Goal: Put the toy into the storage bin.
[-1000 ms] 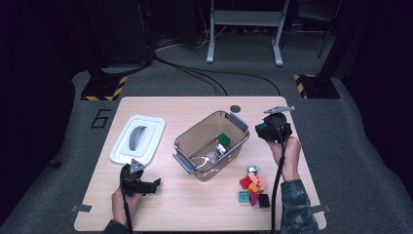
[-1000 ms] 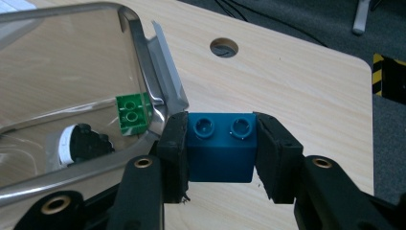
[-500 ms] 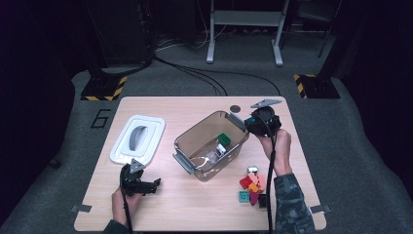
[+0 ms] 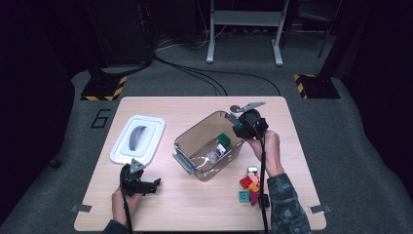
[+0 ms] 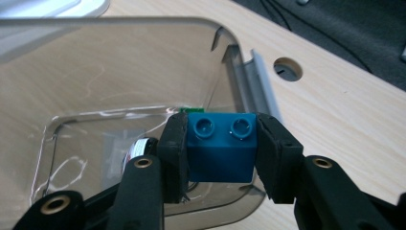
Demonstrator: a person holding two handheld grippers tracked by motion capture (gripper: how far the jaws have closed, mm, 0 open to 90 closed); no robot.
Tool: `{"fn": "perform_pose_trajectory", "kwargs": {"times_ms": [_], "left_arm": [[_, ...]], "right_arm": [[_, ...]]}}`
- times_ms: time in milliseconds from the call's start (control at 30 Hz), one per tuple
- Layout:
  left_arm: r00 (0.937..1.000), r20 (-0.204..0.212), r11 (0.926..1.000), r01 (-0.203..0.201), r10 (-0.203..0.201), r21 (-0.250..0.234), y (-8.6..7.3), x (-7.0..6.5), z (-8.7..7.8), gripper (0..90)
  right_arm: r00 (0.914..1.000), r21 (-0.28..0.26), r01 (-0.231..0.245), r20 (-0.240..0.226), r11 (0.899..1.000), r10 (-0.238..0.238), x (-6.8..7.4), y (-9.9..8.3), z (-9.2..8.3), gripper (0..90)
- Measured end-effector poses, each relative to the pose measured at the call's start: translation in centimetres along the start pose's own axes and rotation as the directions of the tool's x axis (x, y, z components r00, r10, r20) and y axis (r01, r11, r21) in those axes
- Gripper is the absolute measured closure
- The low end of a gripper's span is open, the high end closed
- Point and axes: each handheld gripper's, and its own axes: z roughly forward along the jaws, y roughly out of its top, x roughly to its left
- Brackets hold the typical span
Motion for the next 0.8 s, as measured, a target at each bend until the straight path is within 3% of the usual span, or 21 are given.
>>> {"fn": "perform_pose_trajectory", "kwargs": {"times_ms": [300,567,800], "left_arm": [[1.0000,-0.004,1.0000,0.001,-0.001,-0.004,-0.02,-0.02,0.03,0.4],[1.0000,-0.004,1.0000,0.002,-0.002,-0.004,-0.02,-0.03,0.03,0.4],[1.0000,-0.003,1.0000,0.002,-0.002,-0.004,-0.02,-0.03,0.03,0.4]], "right_arm": [[0.9986,0.055,0.033,-0.043,0.998,-0.030,0.32,-0.42,0.42,58.4],[0.9985,0.084,0.029,-0.049,0.996,-0.025,0.57,-0.90,0.47,58.3],[0.9969,0.106,0.061,-0.056,0.992,-0.055,0.72,-1.07,0.96,58.1]]}}
